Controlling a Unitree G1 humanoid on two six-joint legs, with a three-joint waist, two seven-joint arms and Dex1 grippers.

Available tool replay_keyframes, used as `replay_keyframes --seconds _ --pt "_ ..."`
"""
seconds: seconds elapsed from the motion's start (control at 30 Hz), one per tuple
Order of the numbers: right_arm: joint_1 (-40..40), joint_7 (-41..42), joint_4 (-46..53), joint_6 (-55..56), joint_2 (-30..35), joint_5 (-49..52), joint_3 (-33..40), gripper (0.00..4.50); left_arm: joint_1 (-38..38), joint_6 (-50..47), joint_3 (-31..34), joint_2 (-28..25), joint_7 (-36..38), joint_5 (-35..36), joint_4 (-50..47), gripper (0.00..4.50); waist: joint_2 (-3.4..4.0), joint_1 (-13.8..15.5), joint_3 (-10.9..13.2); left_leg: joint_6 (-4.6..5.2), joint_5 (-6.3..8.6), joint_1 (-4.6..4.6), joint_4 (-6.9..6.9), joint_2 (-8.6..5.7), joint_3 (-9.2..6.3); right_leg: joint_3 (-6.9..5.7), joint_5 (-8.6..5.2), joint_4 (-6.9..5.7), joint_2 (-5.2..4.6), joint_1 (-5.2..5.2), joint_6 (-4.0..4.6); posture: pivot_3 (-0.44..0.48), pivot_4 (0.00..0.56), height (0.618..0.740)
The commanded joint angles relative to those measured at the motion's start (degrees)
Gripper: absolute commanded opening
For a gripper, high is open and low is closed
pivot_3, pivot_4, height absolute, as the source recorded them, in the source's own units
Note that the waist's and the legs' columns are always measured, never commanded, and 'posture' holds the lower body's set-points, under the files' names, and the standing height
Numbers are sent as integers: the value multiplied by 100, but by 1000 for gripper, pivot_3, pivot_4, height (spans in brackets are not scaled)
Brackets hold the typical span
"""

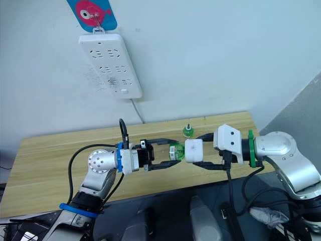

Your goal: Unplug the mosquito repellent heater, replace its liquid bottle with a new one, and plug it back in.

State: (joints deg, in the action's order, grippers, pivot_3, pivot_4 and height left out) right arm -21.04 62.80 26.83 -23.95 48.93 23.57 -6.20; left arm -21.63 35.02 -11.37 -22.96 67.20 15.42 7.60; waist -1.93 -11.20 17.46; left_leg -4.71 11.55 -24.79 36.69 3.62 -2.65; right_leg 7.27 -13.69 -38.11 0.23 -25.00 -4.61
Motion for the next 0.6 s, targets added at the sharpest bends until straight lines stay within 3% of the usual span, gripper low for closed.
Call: replay_keyframes --seconds 0.03,0.23,0.37,0.47,0.6 --pt "-102 -22 48 153 -61 -33 71 2955 31 18 -73 52 -7 170 -169 2324 0 1 0 0 0 -1 0 0 1 0 0 1 0 0 0 -265 284 740" --pt "-89 -4 45 175 -117 -35 111 2955 68 -376 -1 -35 -29 277 -145 2324 0 0 0 0 0 0 0 0 0 0 0 0 0 0 0 -267 286 740" --pt "-38 31 -13 274 -127 -81 126 2955 10 -1062 14 -206 -109 165 -146 3634 0 -2 0 0 0 0 1 0 1 1 0 0 0 0 0 -265 286 740" --pt "12 120 -94 509 -51 -233 122 2955 30 -2755 17 -700 -111 412 -628 4500 0 -9 1 0 0 0 0 1 -1 -1 0 -2 2 -1 0 -270 289 740" --pt "-134 354 -354 1407 67 -810 -82 2955 -165 -6157 -11 -1586 -65 1640 -1639 4500 1 -14 2 0 0 1 -1 3 -3 -2 -1 -5 3 -4 0 -260 287 740"
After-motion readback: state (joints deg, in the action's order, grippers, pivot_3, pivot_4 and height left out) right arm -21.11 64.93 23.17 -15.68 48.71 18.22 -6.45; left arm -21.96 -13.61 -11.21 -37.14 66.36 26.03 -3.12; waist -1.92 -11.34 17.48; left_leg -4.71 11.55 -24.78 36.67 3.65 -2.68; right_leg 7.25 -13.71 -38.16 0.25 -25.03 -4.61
